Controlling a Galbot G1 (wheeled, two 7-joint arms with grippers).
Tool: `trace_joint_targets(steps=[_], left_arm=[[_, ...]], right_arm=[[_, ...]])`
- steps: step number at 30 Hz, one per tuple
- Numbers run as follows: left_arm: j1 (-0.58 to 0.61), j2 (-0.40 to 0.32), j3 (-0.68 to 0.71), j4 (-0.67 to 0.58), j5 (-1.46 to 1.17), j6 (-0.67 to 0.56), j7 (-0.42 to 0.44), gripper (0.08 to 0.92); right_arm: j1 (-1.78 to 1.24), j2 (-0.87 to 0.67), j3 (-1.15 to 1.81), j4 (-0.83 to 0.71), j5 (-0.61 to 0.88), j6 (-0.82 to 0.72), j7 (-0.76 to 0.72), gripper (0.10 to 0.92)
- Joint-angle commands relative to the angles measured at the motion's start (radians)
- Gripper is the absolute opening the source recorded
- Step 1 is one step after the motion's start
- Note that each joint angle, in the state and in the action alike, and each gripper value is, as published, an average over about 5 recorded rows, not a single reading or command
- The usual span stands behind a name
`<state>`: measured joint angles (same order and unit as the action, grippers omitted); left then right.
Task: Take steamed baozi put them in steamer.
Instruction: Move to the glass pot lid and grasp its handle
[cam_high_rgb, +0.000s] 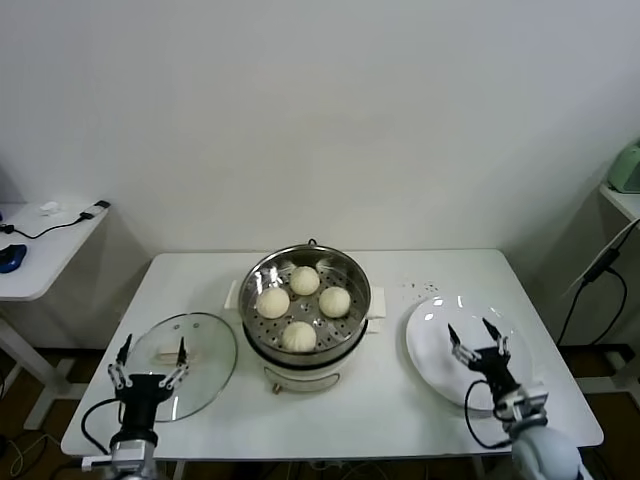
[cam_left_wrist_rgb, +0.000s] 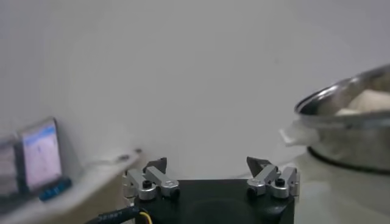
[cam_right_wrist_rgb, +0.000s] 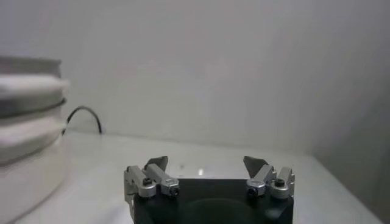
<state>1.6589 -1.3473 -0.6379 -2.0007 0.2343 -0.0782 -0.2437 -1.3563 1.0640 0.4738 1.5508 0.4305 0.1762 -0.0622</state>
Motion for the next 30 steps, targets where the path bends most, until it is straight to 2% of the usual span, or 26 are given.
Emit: trace_joint_targets(steps=[1, 6, 10, 20, 30], left_arm=[[-0.017, 0.080, -0.012, 0.144, 0.604, -0.046, -0.160, 0.823], [-0.068, 0.140, 0.016, 0.337, 0.835, 0.040, -0.188, 0.823], [-0.113, 0.139, 0.033, 0.439, 0.953, 0.070, -0.190, 0.823], [-0.175, 0.090, 0.044, 0.488, 1.054, 0.142, -0.198, 0.823], [-0.246, 0.080, 0.067, 0.520, 1.086, 0.184, -0.180, 0.823]], right_arm=[[-0.100, 0.115, 0.073, 0.048, -0.105, 0.008, 0.033, 0.823], [-0.091, 0.127, 0.065, 0.070, -0.111, -0.009, 0.040, 0.823], [-0.087, 0.133, 0.063, 0.088, -0.114, -0.018, 0.046, 0.823], [-0.077, 0.137, 0.063, 0.107, -0.117, -0.033, 0.057, 0.823], [-0.064, 0.126, 0.063, 0.100, -0.115, -0.041, 0.057, 0.823]])
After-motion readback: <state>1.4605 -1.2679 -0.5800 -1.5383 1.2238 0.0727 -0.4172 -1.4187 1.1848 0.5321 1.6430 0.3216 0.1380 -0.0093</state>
